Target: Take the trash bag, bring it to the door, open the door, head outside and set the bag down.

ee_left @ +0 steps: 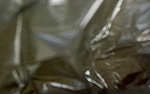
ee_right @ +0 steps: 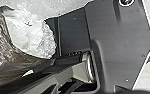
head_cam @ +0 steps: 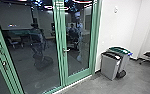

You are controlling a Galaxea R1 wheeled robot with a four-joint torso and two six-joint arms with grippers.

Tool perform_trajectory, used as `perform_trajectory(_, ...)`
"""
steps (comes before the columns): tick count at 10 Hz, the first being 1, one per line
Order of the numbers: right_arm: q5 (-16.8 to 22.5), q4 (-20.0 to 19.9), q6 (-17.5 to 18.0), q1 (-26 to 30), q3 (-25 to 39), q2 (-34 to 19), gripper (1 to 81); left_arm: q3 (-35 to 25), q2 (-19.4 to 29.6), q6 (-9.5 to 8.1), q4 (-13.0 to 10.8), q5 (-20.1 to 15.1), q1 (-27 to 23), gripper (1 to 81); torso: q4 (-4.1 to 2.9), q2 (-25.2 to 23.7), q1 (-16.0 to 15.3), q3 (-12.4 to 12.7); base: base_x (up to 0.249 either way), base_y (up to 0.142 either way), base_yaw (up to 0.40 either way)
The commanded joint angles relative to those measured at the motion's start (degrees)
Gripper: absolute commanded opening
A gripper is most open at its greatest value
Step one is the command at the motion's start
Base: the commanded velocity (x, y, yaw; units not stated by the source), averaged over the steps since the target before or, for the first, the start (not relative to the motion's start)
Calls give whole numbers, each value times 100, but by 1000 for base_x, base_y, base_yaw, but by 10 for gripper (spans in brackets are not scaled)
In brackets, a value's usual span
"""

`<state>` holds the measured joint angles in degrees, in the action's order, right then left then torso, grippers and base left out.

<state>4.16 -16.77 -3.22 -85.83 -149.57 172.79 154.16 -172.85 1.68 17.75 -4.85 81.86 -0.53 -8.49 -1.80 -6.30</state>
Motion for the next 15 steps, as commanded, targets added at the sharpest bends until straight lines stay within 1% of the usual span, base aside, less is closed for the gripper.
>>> perform_trajectory(1,375,43,-21,299,33,-23,811,-35,-4,51,-44,-341,-368,10,0,0,0,0,172,-73,0)
perform_trajectory(9,375,69,-21,308,16,-6,811,-35,-22,51,-44,-341,-359,10,0,0,2,0,173,-74,0)
perform_trajectory(15,367,69,-21,299,8,12,811,-26,-31,51,-44,-341,-367,10,0,0,2,0,173,0,0)
